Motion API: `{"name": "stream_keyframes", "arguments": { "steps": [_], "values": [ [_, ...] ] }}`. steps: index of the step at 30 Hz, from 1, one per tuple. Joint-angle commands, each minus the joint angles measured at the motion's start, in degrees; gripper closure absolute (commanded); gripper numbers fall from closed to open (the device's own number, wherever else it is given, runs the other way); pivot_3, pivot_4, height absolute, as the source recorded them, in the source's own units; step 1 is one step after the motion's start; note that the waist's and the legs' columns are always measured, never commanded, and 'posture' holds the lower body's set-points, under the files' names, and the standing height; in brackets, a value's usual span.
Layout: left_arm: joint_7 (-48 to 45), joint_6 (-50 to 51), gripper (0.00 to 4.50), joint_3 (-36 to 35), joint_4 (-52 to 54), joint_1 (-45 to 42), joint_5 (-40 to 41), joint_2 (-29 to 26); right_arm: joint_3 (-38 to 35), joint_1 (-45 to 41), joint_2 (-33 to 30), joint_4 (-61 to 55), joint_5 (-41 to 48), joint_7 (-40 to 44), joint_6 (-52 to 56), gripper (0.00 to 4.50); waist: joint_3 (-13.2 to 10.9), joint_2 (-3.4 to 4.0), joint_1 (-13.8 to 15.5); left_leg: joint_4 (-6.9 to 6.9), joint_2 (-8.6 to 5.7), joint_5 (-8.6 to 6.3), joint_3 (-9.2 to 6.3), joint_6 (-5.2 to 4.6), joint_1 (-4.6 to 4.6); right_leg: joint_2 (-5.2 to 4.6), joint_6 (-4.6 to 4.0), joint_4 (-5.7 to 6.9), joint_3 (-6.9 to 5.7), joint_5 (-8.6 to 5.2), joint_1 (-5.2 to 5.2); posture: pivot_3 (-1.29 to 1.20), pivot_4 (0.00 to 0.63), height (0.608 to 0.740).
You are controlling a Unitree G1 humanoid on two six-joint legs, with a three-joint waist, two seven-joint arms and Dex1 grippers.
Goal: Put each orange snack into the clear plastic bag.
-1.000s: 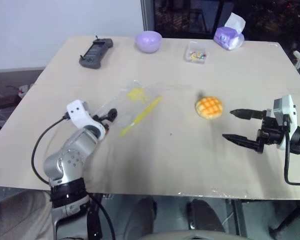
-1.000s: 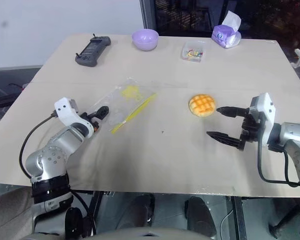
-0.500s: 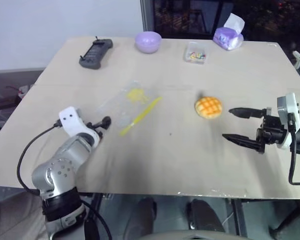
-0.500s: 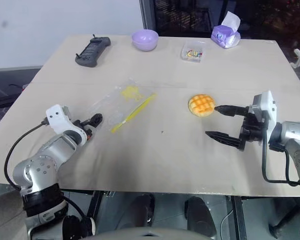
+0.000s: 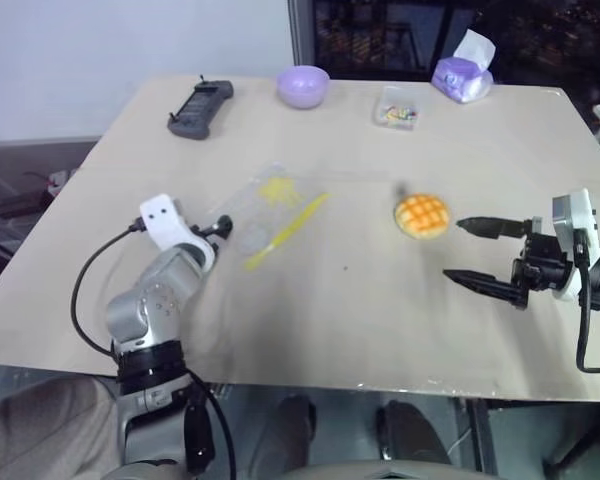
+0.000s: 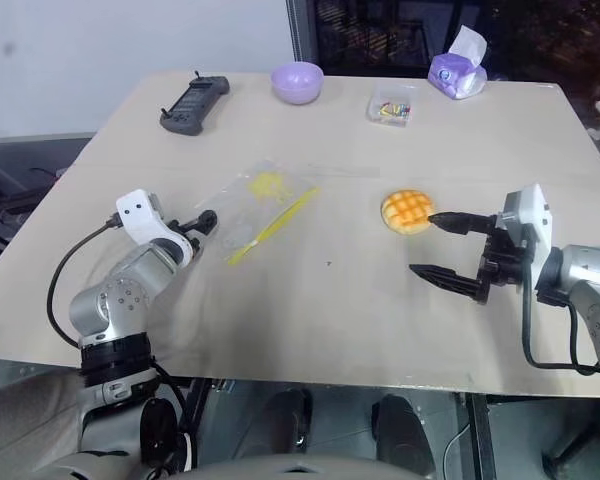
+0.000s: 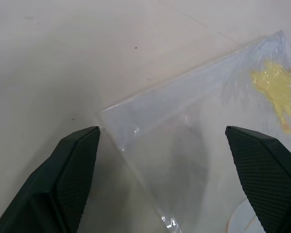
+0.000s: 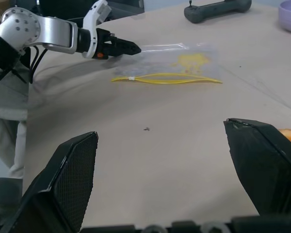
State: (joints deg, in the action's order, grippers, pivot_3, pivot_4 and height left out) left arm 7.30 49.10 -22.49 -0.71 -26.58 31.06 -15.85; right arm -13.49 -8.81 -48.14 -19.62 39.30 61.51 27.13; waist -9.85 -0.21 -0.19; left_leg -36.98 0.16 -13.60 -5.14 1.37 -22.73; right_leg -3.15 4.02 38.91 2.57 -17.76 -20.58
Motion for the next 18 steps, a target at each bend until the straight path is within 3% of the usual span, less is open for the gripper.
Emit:
{"name": "stream_keyframes", "arguments": {
  "steps": [1, 8, 18],
  "values": [
    [-3.88, 2.43, 0.08, 3.04, -4.41, 0.25, 0.47, 1.85, -1.81, 0.34, 0.14, -2.24, 0.47, -0.64, -0.96, 0.00, 0.04, 0.06, 0.08, -0.01, 0.00, 0.00, 0.00, 0.00, 0.00, 0.00, 0.00, 0.00, 0.00, 0.00, 0.01, 0.00, 0.150, 0.740],
    [-8.37, 3.67, 0.08, 3.30, -5.43, -0.36, 0.74, 2.97, -1.96, 0.79, -0.04, -2.22, 0.44, -0.81, -1.20, 0.00, 0.05, 0.08, 1.13, -0.03, -0.03, 0.00, -0.01, 0.00, -0.02, -0.03, 0.01, -0.03, -0.02, 0.00, 0.02, 0.00, 0.150, 0.740],
    [-8.92, 3.19, 4.40, 1.18, -5.94, -0.61, 0.68, 4.34, -1.11, -0.32, -0.17, -1.05, 0.00, -0.31, -1.54, 0.00, 0.04, 0.07, 1.15, -0.05, -0.07, 0.00, -0.05, 0.00, -0.05, -0.09, 0.02, -0.06, -0.06, 0.00, 0.04, 0.00, 0.150, 0.740]
  ]
}}
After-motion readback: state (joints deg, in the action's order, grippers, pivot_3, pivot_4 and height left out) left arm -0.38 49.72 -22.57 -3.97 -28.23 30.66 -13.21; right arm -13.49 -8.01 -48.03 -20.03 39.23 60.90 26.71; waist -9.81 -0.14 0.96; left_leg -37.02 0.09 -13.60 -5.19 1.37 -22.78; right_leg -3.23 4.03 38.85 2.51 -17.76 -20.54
